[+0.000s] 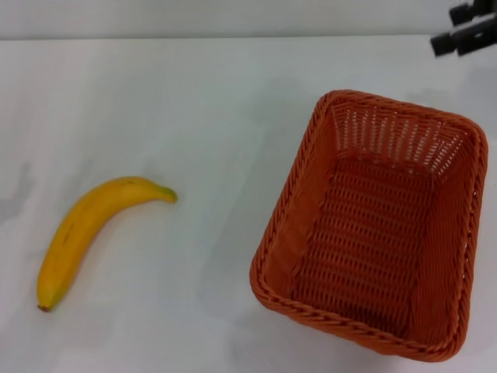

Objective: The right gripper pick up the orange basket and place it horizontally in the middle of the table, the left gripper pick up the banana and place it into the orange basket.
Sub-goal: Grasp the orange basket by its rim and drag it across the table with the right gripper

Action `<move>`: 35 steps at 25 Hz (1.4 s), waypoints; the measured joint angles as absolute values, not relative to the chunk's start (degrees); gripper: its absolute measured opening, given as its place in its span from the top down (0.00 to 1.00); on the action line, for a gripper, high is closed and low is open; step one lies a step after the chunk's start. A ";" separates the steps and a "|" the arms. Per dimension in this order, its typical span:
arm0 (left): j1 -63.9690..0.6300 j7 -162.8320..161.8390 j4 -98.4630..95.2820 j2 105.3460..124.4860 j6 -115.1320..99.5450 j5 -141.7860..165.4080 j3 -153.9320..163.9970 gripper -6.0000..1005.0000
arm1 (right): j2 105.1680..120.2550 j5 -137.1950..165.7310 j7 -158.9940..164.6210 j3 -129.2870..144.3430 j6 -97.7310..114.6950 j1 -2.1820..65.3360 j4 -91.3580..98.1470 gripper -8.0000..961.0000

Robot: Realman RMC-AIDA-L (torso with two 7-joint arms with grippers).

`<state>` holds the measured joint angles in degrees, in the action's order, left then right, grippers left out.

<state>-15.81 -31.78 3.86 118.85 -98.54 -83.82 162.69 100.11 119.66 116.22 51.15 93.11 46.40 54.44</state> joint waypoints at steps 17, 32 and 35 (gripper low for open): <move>-16.12 -32.46 3.34 119.18 -97.99 -83.94 162.61 0.13 | 110.74 153.70 122.19 55.82 90.31 64.57 48.24 0.16; -16.98 -32.35 3.54 118.99 -95.53 -83.55 162.72 0.13 | 113.29 160.81 123.16 63.78 76.92 69.30 32.85 0.16; -17.08 -32.33 3.47 118.98 -95.21 -83.21 162.76 0.13 | 113.73 160.92 122.98 66.05 75.62 70.65 30.21 0.16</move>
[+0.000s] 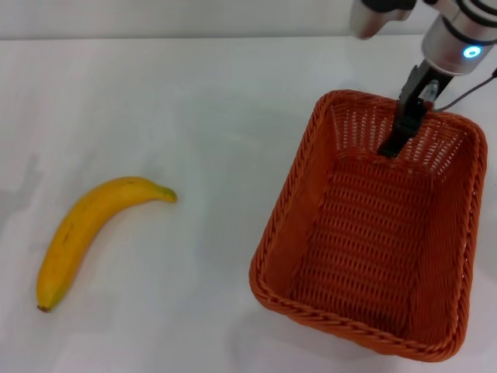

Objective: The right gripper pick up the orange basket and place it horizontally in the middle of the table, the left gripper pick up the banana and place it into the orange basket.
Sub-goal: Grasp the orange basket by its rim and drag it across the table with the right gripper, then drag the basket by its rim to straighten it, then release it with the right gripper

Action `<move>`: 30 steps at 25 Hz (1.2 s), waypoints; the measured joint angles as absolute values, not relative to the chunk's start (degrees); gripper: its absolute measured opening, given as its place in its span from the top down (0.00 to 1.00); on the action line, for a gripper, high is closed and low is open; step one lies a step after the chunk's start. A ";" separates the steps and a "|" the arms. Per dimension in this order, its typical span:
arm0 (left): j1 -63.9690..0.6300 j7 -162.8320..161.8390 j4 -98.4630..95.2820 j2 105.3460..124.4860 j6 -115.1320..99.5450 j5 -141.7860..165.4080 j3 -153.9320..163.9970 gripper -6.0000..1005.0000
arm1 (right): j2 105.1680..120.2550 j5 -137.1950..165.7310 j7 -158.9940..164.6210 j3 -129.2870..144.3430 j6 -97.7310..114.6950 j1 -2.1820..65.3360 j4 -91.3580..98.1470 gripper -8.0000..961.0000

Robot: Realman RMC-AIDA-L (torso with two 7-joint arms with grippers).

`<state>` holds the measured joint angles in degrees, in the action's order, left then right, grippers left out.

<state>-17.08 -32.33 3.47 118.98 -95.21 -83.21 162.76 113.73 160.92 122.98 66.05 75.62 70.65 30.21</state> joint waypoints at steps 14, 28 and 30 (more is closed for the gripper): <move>-17.18 -32.18 3.60 119.03 -93.87 -83.18 162.78 0.13 | 114.85 163.25 123.51 70.38 76.12 72.63 29.74 0.28; -16.99 -32.16 3.87 118.91 -94.56 -83.22 162.77 0.13 | 112.30 164.97 135.18 65.91 82.29 73.63 30.66 0.67; -16.98 -32.16 3.87 118.91 -94.57 -83.16 162.77 0.13 | 110.81 165.04 136.82 62.66 84.87 73.96 30.77 0.71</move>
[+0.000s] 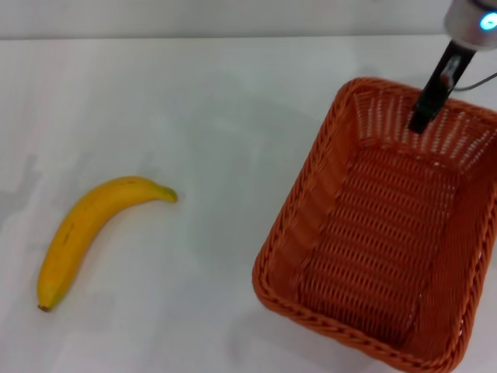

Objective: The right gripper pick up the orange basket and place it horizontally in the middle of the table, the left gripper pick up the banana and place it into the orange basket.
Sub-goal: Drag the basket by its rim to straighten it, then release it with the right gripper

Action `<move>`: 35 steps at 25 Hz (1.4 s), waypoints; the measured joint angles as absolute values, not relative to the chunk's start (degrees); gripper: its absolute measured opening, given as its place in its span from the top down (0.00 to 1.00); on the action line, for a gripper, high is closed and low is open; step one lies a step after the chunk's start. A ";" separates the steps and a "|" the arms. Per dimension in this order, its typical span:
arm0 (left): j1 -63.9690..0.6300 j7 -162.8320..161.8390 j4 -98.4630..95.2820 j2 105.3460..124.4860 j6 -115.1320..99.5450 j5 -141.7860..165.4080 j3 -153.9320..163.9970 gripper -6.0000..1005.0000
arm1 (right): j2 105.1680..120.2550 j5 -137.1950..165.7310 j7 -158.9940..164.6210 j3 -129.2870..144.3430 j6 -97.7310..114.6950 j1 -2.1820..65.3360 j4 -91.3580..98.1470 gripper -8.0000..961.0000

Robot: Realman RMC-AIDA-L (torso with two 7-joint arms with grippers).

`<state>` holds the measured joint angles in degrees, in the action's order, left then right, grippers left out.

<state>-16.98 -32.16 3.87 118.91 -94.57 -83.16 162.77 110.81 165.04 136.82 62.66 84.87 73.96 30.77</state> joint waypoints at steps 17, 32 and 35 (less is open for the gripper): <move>-17.40 -32.29 5.16 118.79 -95.45 -83.06 162.77 0.13 | 103.71 160.93 151.66 34.50 97.57 67.04 34.20 0.84; -18.14 -32.58 6.19 118.66 -96.07 -83.05 162.77 0.13 | 115.24 151.41 160.22 35.04 101.61 48.65 56.65 0.84; -18.25 -32.59 6.24 118.63 -96.07 -83.05 162.77 0.13 | 115.62 151.11 160.89 35.39 100.63 47.66 56.24 0.84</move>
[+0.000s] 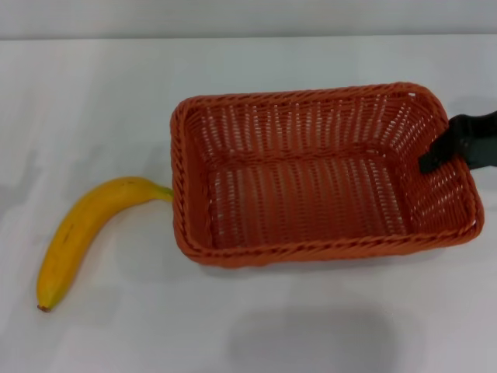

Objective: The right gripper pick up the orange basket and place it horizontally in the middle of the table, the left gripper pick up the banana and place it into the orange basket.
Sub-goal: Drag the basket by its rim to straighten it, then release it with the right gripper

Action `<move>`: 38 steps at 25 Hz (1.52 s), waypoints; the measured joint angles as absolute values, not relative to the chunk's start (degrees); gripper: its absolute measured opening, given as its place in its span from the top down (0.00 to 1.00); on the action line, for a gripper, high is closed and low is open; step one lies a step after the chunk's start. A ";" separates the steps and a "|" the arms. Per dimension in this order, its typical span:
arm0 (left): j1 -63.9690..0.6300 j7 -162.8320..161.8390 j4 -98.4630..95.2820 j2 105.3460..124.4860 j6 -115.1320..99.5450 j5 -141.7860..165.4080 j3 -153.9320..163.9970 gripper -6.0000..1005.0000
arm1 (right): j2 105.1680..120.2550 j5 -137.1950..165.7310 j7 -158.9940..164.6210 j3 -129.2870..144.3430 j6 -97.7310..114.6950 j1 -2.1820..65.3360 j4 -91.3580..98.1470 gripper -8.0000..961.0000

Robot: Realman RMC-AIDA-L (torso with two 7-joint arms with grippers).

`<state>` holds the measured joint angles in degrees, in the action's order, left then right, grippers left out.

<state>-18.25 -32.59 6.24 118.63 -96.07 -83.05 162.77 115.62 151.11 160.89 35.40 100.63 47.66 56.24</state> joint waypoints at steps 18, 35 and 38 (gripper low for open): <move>-18.20 -32.61 6.33 118.56 -95.98 -83.05 162.77 0.13 | 114.94 149.59 160.44 40.18 99.37 47.43 55.48 0.79; -19.06 -32.61 6.70 118.56 -95.63 -83.05 162.78 0.13 | 114.65 148.04 158.12 40.81 106.05 45.63 56.29 0.22; -19.11 -32.61 7.18 118.57 -95.81 -83.06 162.77 0.13 | 114.57 147.04 157.82 40.83 106.44 45.28 56.29 0.22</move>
